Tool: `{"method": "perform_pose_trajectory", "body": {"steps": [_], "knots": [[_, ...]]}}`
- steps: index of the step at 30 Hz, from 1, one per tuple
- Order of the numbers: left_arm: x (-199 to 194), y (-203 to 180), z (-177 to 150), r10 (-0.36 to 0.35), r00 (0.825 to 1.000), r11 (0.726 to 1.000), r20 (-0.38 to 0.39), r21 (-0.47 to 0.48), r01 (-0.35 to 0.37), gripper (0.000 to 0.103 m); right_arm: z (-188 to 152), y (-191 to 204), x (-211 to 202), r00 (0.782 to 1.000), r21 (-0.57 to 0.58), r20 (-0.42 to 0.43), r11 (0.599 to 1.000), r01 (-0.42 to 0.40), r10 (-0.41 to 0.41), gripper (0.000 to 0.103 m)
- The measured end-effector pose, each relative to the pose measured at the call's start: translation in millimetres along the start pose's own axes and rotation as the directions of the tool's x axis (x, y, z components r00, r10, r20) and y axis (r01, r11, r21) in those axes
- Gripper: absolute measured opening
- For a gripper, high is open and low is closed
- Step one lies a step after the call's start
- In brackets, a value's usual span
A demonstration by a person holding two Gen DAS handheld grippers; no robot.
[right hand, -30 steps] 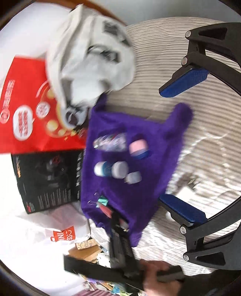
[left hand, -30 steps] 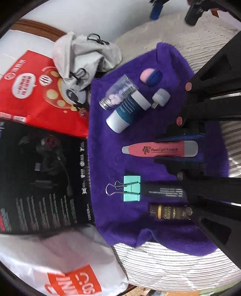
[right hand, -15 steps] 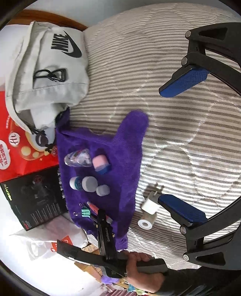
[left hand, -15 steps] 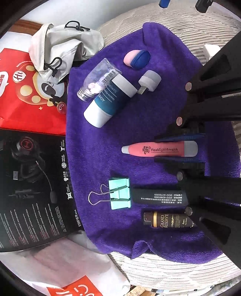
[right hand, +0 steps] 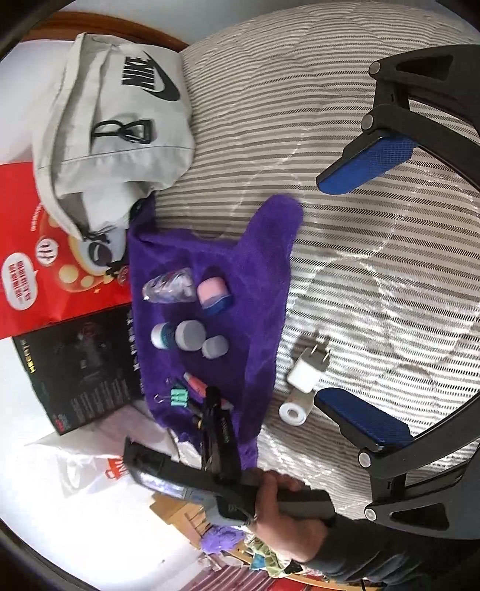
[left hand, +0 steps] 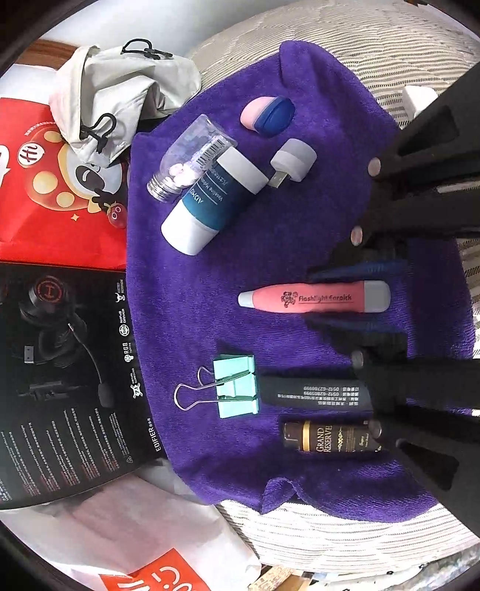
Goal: Organize rigid objects
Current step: 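Move both open tools back toward the tape roll and charger plug, then grasp the white tape roll with left tool while right tool grasps the white charger plug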
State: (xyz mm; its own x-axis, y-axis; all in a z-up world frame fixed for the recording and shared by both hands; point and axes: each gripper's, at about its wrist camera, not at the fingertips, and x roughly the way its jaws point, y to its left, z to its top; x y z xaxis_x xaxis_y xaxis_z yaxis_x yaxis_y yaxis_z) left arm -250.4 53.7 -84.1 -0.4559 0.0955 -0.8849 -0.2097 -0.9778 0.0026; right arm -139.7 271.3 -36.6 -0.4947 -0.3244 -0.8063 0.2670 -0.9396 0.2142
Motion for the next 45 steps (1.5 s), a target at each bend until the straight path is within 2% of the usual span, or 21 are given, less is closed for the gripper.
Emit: {"method": "perform_pose_trajectory", "body": {"steps": [1, 5, 7, 9, 11, 14, 20, 22, 26, 32, 34, 36, 39, 41, 45], "knots": [[-0.7, -0.8, 0.1, -0.003, 1.000, 1.000, -0.002, 0.001, 0.003, 0.033, 0.1, 0.4, -2.5, 1.000, 0.001, 0.005, 1.000, -0.003, 0.003, 0.103], [-15.1, -4.0, -2.0, 0.033, 0.999, 0.999, 0.022, 0.010, -0.033, 0.047, -1.1, 0.3, -8.2, 1.000, 0.010, 0.014, 1.000, -0.012, 0.012, 0.103], [-31.5, -5.9, -7.0, 0.034, 0.998, 0.999, 0.046, 0.012, -0.035, 0.067, -2.4, -0.4, -10.9, 1.000, 0.015, 0.016, 1.000, -0.014, 0.014, 0.103], [-46.9, -11.6, -13.8, 0.029, 0.997, 0.999, 0.078, 0.019, -0.031, 0.077, -3.9, -1.8, -11.2, 1.000, 0.023, 0.014, 1.000, -0.015, 0.015, 0.103], [-63.6, -17.7, -25.8, -0.004, 0.995, 0.999, 0.104, 0.034, 0.001, 0.081, -6.9, -3.1, -11.5, 1.000, 0.031, 0.011, 0.999, -0.013, 0.013, 0.103], [-78.0, -28.8, -49.2, -0.073, 0.992, 0.996, 0.103, 0.064, 0.067, 0.087, -12.8, -3.4, -10.3, 1.000, 0.041, -0.003, 0.999, -0.019, 0.019, 0.103], [-73.7, -50.2, -84.3, -0.115, 0.992, 0.987, 0.060, 0.122, 0.107, 0.087, -26.1, 1.8, -6.2, 0.999, 0.046, -0.031, 0.999, -0.020, 0.021, 0.103], [-68.2, -54.1, -93.0, -0.119, 0.992, 0.984, 0.040, 0.137, 0.113, 0.087, -31.4, 4.8, -3.0, 0.999, 0.045, -0.043, 0.999, -0.027, 0.029, 0.103], [-50.4, -60.5, -105.2, -0.082, 0.996, 0.983, 0.028, 0.166, 0.076, 0.087, -44.7, 8.1, 1.2, 0.997, 0.039, -0.068, 0.999, -0.017, 0.020, 0.103], [-41.5, -59.7, -106.7, -0.139, 0.988, 0.979, 0.069, 0.157, 0.127, 0.084, -64.8, 4.1, -3.1, 0.996, 0.053, -0.087, 0.998, -0.019, 0.023, 0.102], [-42.8, -61.1, -107.4, -0.132, 0.986, 0.980, 0.103, 0.164, 0.114, 0.067, -69.2, 1.4, -3.7, 0.996, 0.060, -0.092, 0.998, -0.011, 0.016, 0.102], [-43.2, -62.2, -109.0, -0.131, 0.984, 0.980, 0.117, 0.167, 0.111, 0.063, -71.5, -0.5, -3.1, 0.995, 0.059, -0.099, 0.998, 0.001, 0.005, 0.102], [-44.7, -63.7, -109.5, -0.141, 0.982, 0.975, 0.128, 0.192, 0.115, 0.050, -72.9, -2.5, -2.4, 0.994, 0.053, -0.107, 0.998, 0.018, -0.012, 0.102], [-45.9, -62.8, -110.0, -0.153, 0.980, 0.973, 0.130, 0.193, 0.126, 0.046, -72.5, -2.7, -1.8, 0.994, 0.051, -0.108, 0.999, 0.018, -0.012, 0.102], [-45.1, -63.7, -107.3, -0.177, 0.976, 0.968, 0.128, 0.200, 0.150, 0.029, -71.1, 0.6, 1.8, 0.993, 0.042, -0.114, 0.999, 0.012, -0.007, 0.102]]}}
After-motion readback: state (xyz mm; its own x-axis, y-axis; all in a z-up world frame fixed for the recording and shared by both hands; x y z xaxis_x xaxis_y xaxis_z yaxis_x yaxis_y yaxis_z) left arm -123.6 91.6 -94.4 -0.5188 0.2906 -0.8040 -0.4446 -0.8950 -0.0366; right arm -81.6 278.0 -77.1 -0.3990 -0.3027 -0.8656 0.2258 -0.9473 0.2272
